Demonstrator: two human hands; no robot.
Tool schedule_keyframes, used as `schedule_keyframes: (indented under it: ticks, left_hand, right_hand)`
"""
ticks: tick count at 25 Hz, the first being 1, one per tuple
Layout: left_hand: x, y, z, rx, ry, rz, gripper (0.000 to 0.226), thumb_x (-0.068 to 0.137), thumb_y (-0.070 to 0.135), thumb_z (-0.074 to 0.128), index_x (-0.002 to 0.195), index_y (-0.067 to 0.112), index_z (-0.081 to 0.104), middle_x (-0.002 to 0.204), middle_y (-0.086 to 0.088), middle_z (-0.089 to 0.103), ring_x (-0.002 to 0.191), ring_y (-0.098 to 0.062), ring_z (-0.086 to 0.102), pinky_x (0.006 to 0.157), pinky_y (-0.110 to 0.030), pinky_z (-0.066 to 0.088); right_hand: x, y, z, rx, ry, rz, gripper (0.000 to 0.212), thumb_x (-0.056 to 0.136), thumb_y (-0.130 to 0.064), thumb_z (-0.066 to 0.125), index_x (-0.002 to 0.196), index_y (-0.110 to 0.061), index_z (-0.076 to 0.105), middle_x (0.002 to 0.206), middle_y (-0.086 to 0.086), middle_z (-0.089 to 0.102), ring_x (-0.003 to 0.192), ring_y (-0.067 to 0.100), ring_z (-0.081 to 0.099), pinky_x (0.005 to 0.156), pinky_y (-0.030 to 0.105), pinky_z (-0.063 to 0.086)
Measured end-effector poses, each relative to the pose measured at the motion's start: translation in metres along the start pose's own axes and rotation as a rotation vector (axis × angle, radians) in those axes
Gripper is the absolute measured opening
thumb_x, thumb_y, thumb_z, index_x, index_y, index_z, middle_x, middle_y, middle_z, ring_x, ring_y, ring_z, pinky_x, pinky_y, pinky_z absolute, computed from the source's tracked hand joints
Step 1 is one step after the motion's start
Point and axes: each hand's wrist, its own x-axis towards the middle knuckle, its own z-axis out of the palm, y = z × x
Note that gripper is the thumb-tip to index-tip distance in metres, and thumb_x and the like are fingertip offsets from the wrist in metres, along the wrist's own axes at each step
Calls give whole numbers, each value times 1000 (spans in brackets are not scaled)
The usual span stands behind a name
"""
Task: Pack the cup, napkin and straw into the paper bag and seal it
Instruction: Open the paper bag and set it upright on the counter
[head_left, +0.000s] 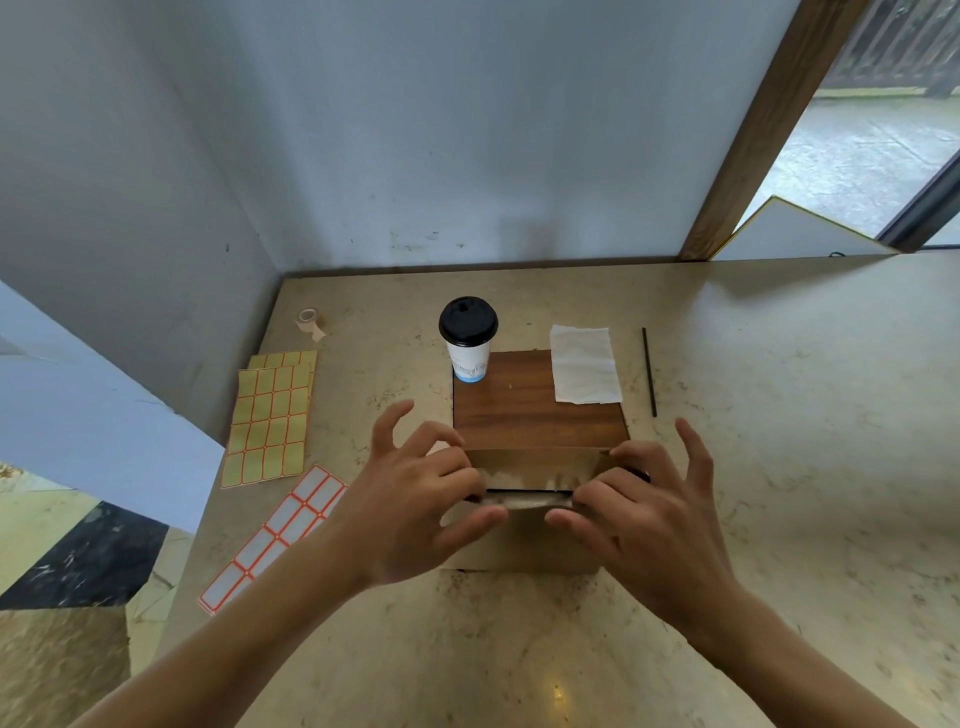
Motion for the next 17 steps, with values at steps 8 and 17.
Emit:
schedule_keyframes:
  ticks: [8,17]
  left_hand:
    - [34,7,-14,35,-366,-140,36,94,54,38,91,34,67,87,18,65,114,-6,48,106,-51,-18]
    - [45,15,-22,196,-363,-100,38,78,65,55,101,37,65,95,16,68,127,-16,41,101,-55,-26]
  right_hand:
    - [33,-12,-39,-161,-399,163,52,93,-55,30,74,-30,71,71,-17,67,97,11,51,104,52,19]
    - [75,-25,-25,36,-712,-106,18,91,-23,52,103,-23,65,92,2,64,82,24,61,63,36,49]
